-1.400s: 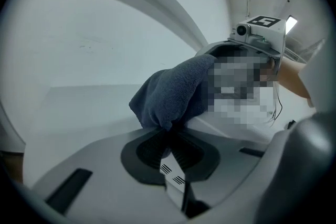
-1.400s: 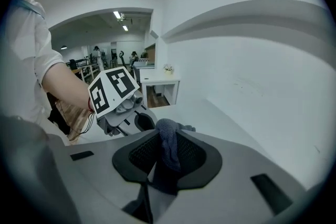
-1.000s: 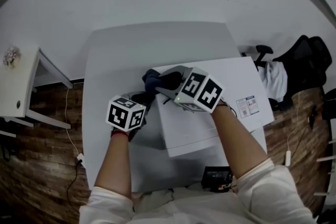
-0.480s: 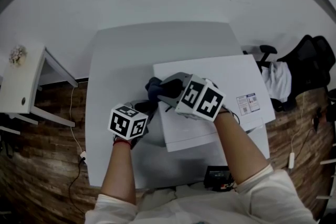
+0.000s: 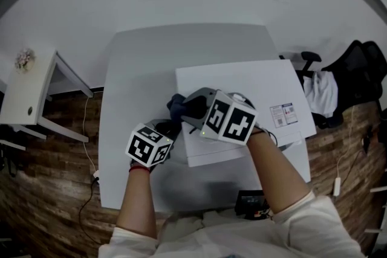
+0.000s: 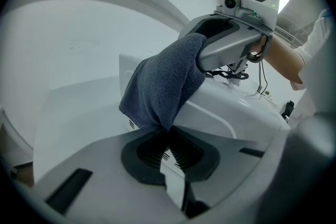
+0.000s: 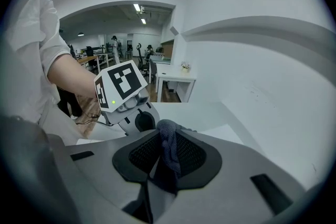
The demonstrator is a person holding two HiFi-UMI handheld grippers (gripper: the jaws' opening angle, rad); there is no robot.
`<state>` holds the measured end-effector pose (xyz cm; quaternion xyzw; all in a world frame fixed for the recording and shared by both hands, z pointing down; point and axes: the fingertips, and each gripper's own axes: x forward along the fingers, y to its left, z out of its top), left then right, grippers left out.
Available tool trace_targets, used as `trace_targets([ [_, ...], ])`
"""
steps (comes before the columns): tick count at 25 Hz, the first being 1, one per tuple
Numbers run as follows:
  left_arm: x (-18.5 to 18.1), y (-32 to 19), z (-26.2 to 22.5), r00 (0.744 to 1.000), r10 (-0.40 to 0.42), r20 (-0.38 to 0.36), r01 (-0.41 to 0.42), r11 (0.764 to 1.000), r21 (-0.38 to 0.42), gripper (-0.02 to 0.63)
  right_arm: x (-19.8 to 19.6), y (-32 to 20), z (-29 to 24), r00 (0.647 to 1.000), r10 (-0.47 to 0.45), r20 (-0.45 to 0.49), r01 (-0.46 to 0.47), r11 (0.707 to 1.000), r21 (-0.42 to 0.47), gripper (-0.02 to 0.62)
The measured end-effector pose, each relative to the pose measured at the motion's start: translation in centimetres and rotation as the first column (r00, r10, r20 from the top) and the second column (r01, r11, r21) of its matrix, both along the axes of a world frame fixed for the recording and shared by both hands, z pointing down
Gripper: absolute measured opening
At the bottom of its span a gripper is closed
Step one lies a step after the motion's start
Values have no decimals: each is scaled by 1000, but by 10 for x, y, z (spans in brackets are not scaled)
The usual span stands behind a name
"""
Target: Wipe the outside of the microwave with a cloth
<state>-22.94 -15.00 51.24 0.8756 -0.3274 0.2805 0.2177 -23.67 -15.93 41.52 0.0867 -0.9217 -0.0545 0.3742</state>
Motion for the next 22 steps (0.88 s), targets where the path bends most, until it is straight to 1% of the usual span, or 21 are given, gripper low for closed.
trace_targets([
  [4, 2, 17, 0, 1000, 13, -18, -13, 1000, -6, 15, 1, 15, 0, 999, -37, -16, 37, 999, -1, 95],
  [14, 11, 64, 0, 996, 81, -26, -82, 996, -37, 15, 9, 62, 2, 992, -121, -34, 119, 992, -41, 95],
  [22, 17, 91, -3, 991, 132, -13, -132, 990, -52, 15, 17, 88, 1, 990, -137, 18, 138, 987, -78, 95],
])
